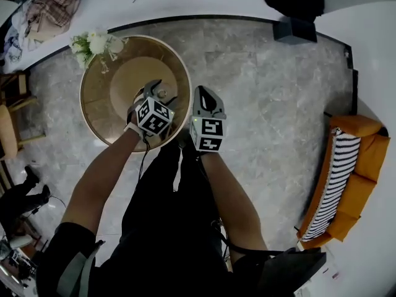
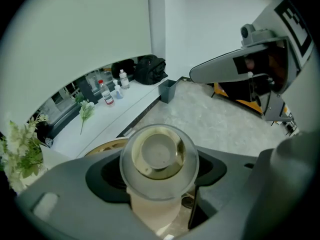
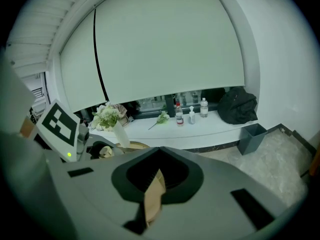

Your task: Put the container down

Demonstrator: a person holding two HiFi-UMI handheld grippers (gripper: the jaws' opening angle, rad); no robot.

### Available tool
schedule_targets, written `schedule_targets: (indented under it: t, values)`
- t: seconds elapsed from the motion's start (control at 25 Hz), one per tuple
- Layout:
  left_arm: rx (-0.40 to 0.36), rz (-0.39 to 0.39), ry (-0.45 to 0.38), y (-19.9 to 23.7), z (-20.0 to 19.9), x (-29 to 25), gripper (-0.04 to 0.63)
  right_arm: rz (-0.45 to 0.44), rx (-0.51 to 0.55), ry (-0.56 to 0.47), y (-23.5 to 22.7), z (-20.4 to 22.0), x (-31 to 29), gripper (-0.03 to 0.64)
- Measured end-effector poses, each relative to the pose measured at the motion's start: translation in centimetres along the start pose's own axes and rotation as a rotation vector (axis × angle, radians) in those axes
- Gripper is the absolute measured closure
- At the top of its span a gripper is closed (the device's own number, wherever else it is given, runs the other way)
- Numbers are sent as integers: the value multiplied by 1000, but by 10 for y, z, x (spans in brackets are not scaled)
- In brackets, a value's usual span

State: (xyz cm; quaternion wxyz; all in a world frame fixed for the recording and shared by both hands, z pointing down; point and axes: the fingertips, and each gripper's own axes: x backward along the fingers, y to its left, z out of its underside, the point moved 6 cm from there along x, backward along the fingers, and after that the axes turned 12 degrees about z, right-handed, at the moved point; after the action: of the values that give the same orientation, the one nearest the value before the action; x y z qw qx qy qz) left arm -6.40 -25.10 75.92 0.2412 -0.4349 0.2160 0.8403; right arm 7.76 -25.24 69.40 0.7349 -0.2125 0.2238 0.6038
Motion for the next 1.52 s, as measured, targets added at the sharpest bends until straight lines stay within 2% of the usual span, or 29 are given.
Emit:
schedule_targets:
  t: [0.28, 0.52, 0.84, 1.12, 1.32, 1.52]
  values:
    - [2, 9, 43, -2, 7, -49, 255, -15, 13, 92, -20, 37, -20, 615]
    - [47, 13, 81, -6, 30, -82, 255, -22, 15, 159, -35, 66, -31, 615]
    - [62, 38, 87, -10, 39, -114, 255, -25, -10, 222, -38, 97, -37, 615]
    - [42, 32, 97, -10, 50, -135, 255, -31, -10, 235, -39, 111, -45, 615]
    - [-41, 25, 104, -14, 57, -143, 255, -32, -9, 248, -37, 121, -45, 615]
    - [-25, 16, 122, -14, 64, -150, 255, -43, -8, 267, -34, 129, -41, 615]
